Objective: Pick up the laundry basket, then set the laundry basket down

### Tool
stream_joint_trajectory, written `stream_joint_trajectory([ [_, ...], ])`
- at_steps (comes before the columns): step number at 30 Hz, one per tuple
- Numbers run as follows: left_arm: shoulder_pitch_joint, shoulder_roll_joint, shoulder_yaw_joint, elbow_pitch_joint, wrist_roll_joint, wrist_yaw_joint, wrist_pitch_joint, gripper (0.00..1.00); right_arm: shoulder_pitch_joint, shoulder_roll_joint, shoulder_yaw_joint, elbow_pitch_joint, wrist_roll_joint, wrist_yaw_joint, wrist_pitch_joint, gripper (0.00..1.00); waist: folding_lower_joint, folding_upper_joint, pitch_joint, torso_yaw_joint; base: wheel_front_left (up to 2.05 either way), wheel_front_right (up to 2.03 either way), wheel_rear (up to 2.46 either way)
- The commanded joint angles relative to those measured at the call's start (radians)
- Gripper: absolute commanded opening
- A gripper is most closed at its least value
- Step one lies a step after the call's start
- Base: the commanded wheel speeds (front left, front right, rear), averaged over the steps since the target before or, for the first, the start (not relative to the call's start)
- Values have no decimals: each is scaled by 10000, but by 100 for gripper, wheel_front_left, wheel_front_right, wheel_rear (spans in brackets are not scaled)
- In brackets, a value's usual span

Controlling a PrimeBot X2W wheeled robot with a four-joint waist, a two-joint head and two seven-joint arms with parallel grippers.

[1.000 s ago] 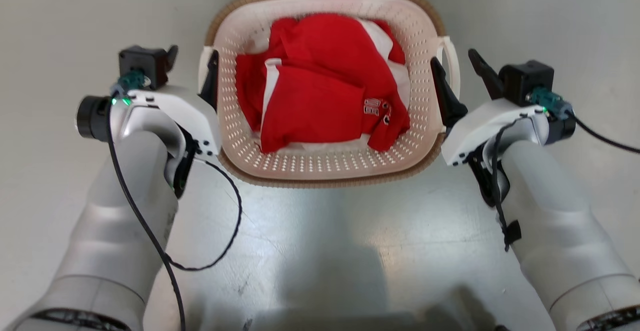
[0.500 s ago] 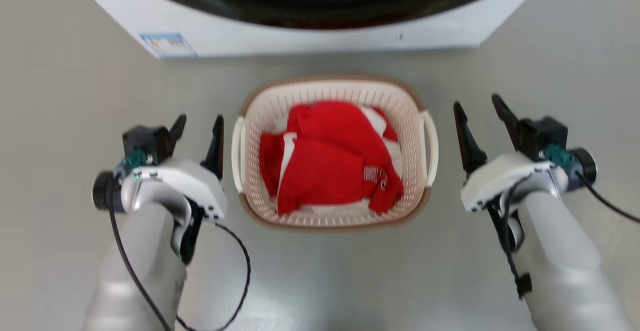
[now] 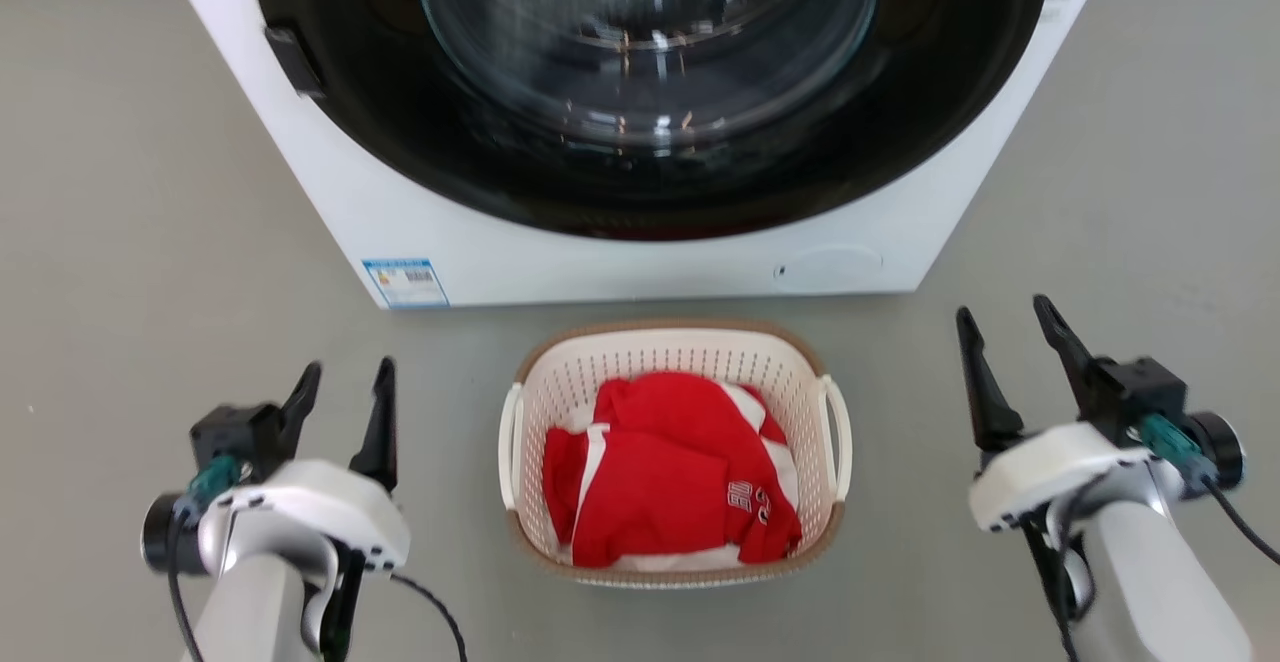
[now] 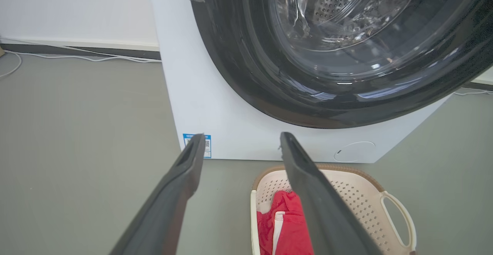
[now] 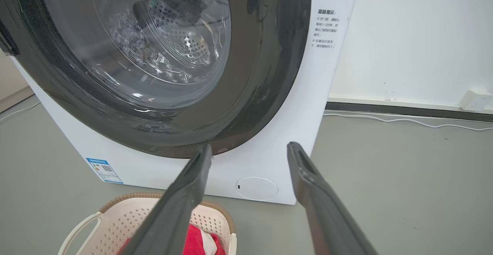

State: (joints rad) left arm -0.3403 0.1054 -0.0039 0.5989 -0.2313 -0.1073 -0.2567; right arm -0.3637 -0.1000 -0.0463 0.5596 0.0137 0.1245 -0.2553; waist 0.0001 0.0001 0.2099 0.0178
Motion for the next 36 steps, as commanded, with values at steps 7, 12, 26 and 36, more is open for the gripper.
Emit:
stream_joint_trajectory([
  [7,1248,69,942,-1226,108,-124,-51,100,1346,-273,-24,-1226,158,62,-65,100,0,-1,-1020,232,0,0,0],
  [12,2348,-51,1341,-1833,124,-176,-51,100,2300,-237,-163,-1919,177,62,-65,100,0,-1,-1647,184,0,0,0],
  [26,3855,-238,1763,-2950,313,-224,-51,100,3958,46,-460,-3041,180,62,-65,100,0,-1,-2331,-47,0,0,0],
  [36,4101,-495,1471,-2242,-186,-175,212,0,4100,244,-698,-2292,720,-9,210,0,12,-1,-2332,-45,0,0,0],
])
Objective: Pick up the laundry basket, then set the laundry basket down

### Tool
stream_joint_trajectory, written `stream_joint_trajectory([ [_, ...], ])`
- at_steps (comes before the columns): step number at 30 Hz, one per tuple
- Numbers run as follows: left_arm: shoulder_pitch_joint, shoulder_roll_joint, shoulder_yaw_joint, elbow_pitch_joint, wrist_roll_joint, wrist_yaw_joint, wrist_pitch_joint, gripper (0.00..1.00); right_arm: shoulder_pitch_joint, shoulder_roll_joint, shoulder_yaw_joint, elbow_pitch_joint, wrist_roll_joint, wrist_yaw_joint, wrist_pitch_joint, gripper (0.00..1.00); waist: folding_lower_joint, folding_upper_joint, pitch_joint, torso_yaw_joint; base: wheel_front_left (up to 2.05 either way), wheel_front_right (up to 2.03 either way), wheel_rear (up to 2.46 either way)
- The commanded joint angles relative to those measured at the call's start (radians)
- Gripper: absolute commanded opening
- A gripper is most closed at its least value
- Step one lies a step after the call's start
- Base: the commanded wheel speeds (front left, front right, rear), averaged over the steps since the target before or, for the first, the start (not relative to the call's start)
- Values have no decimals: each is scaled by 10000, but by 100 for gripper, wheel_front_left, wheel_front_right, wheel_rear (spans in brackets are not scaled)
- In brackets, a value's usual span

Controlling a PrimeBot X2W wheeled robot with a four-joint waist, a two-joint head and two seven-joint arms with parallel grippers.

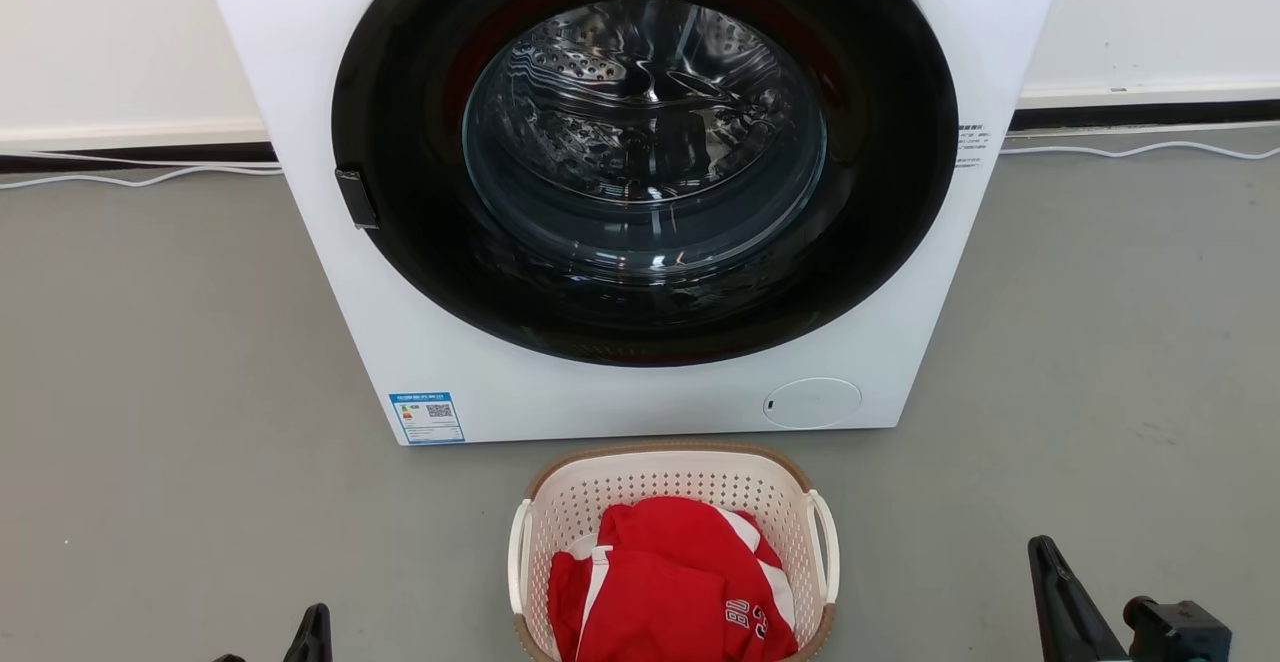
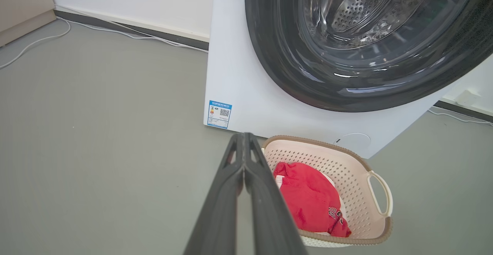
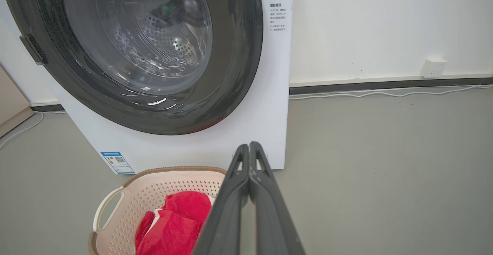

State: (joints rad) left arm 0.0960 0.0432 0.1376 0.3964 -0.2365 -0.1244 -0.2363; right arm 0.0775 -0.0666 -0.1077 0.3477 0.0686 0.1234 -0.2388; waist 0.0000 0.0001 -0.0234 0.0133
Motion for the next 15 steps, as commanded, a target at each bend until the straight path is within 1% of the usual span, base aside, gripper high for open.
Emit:
stream_joint_trajectory([
  [1,-272,126,53,-233,-251,-5,39,0,-320,-88,-84,-186,303,3,77,0,20,-1,-5,-1,0,0,0],
  [3,-286,125,41,-267,-482,-6,93,0,-328,-83,-75,-214,563,5,130,0,20,-1,-9,-4,0,0,0],
  [6,-320,124,19,-307,-825,-7,166,0,-353,-77,-56,-247,949,6,200,0,2,-1,14,-7,0,0,0],
  [15,-443,119,-24,-421,-1847,-11,406,0,-454,-58,-27,-335,2095,12,434,0,0,-1,41,-17,0,0,0],
])
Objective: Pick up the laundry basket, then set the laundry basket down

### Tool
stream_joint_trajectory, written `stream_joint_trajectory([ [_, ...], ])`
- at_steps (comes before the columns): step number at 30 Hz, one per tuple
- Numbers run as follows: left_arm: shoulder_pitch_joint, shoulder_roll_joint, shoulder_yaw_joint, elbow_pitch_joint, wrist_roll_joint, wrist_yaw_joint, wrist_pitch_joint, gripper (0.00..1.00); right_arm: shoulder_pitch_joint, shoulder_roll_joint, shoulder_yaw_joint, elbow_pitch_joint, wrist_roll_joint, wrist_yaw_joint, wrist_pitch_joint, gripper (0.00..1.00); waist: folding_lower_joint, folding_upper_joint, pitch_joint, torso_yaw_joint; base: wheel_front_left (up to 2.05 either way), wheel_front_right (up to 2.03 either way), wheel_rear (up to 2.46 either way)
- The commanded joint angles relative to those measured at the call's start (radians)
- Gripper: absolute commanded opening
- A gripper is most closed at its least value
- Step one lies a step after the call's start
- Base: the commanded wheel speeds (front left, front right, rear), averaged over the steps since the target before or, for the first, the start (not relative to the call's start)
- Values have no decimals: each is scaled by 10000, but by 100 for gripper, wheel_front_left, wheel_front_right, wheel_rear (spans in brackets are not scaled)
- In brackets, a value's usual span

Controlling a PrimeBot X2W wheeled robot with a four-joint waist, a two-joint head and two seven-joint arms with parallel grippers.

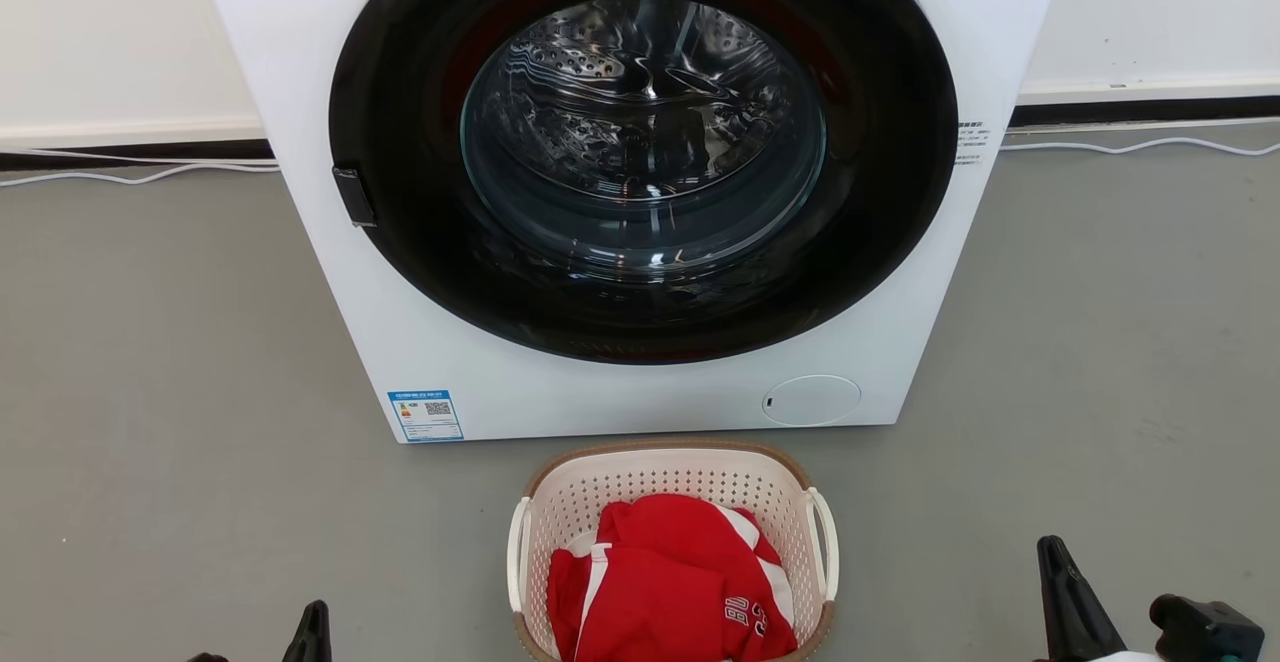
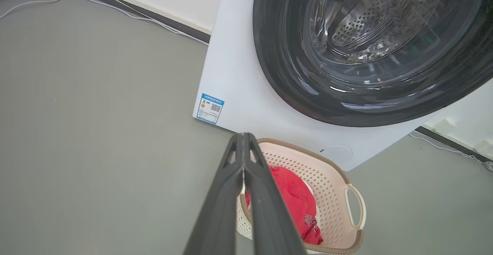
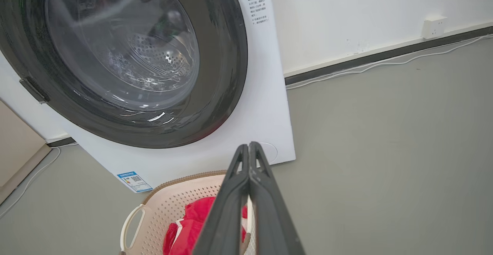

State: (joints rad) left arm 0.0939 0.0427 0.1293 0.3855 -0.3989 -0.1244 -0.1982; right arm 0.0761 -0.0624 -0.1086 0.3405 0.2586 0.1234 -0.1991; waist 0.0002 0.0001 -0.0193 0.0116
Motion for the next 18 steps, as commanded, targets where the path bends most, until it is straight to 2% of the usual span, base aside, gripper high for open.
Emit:
stream_joint_trajectory([
  [1,-436,125,55,-323,-336,-12,53,0,-452,-98,-17,-270,322,12,65,0,-2,-1,3,-1,0,0,0],
  [18,-690,117,16,-502,-2249,-20,546,0,-673,-62,-16,-386,2466,22,556,0,-2,-1,39,-20,0,0,0],
])
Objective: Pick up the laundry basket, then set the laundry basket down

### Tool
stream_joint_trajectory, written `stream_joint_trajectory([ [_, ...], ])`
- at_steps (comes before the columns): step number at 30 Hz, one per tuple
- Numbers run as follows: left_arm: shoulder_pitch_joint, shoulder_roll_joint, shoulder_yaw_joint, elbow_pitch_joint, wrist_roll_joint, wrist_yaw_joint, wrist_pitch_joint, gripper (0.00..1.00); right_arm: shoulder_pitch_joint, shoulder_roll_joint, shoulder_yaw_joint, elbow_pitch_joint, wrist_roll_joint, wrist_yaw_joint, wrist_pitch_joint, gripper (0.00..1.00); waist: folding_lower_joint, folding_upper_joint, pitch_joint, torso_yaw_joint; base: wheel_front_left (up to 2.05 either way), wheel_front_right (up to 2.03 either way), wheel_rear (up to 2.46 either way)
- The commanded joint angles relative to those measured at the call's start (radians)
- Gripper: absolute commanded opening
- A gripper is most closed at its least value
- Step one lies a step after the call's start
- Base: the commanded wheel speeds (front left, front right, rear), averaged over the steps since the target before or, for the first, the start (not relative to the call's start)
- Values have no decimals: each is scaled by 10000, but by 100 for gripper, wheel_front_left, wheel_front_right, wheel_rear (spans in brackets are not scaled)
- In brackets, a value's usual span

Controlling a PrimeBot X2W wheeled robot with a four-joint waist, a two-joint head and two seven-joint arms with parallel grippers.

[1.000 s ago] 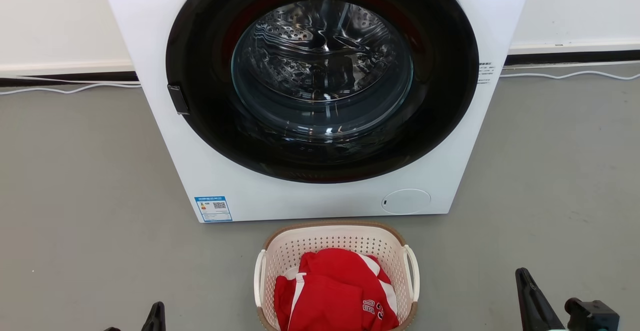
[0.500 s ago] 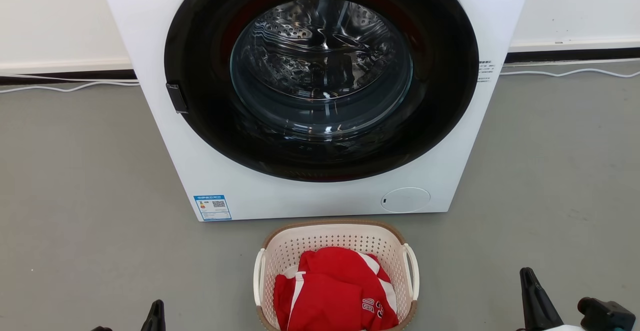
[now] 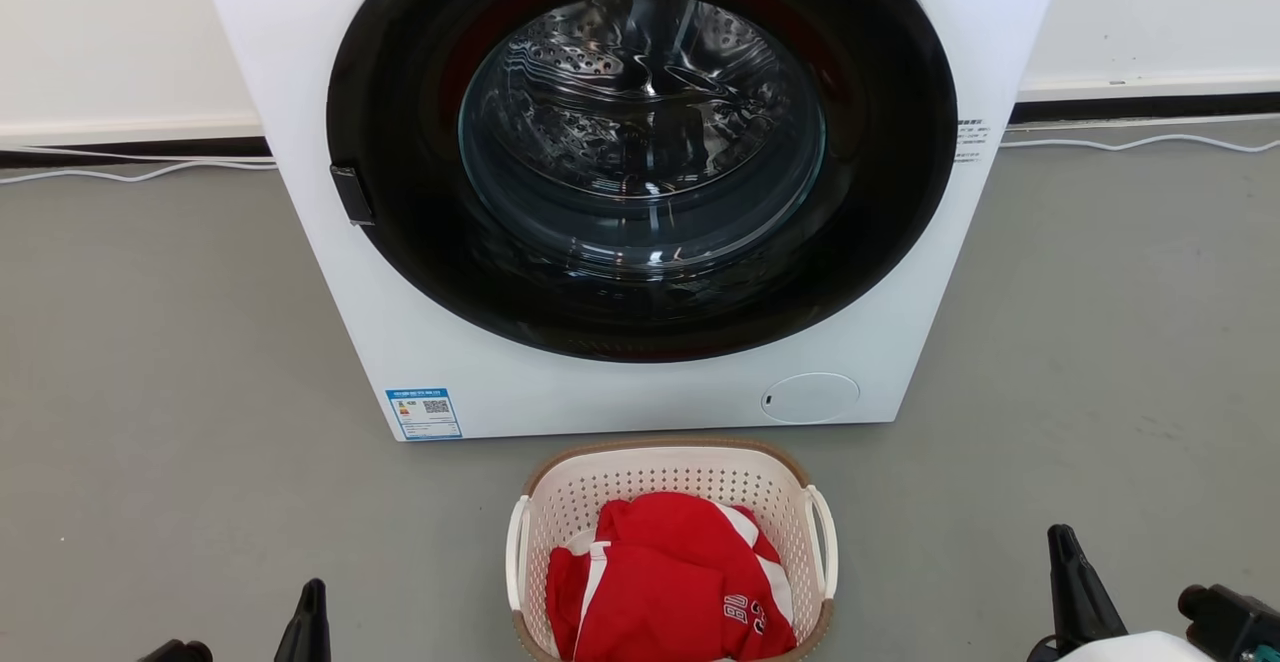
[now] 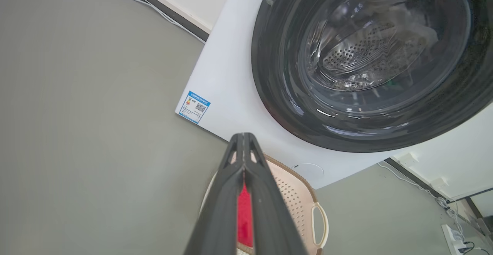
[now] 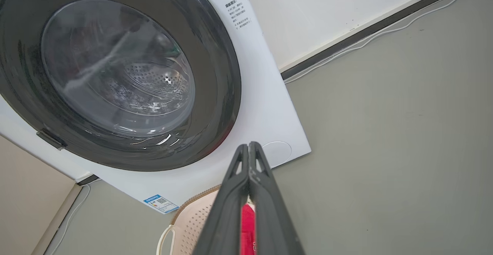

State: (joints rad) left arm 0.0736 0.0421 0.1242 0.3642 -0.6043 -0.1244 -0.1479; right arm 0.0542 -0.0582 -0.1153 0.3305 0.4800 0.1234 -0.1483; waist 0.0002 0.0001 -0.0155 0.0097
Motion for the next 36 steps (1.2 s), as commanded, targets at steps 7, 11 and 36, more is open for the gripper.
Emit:
stream_joint_trajectory([
  [7,-594,119,54,-361,-985,-24,249,0,-548,-90,48,-332,1136,26,254,0,-1,-1,16,-8,0,0,0],
  [11,-655,117,46,-403,-1436,-26,367,0,-602,-81,46,-359,1642,29,372,0,-1,-1,24,-13,0,0,0],
  [36,-1036,106,0,-659,-4253,-38,1105,0,-936,-29,33,-522,4798,43,1109,0,-1,-1,77,-40,0,0,0],
])
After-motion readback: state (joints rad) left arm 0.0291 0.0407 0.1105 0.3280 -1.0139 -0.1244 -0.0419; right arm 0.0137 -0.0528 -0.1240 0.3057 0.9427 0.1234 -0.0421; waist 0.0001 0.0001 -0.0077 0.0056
